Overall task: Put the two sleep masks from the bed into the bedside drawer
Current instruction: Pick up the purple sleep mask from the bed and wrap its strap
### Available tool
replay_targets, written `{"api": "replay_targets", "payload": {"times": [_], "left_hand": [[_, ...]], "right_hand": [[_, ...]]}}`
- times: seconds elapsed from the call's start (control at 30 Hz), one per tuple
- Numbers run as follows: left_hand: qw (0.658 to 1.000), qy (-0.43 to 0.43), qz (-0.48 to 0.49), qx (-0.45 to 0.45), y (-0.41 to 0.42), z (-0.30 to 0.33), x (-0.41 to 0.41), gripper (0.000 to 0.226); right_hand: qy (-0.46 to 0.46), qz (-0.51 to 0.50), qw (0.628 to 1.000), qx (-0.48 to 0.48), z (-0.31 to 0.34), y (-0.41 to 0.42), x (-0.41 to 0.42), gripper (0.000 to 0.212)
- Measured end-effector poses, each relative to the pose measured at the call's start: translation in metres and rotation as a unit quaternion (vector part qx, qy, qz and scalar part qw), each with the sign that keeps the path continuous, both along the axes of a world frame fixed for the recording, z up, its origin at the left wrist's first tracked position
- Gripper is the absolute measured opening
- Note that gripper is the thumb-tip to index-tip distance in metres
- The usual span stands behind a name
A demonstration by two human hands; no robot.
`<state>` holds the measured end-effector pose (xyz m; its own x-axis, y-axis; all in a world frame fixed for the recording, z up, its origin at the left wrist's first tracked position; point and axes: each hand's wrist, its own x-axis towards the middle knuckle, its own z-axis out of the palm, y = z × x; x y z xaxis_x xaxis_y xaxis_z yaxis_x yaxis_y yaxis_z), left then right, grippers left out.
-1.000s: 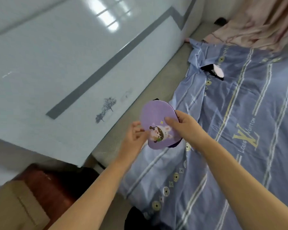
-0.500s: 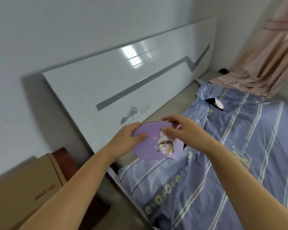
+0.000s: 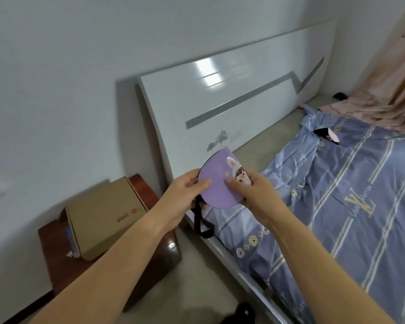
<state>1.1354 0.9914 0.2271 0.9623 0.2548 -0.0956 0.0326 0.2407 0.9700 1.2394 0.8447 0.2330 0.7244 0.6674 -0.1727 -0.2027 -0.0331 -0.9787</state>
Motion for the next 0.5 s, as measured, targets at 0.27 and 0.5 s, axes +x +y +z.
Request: {"api": "replay_targets", "payload": {"times": [0.27, 0.5], "left_hand": [[0.979, 0.137, -0.149, 0.005, -0.021, 0.007, -0.033, 0.051], [0.979, 0.167, -0.041, 0.105, -0.075, 0.01, 0.001, 0.041]], "right_hand": [[0.055, -0.062, 0.996, 0.044, 0.022, -0.035, 0.006, 0.009], [0.186, 0.021, 0.968, 0.164, 0.04, -0.065, 0.009, 0.034]]}}
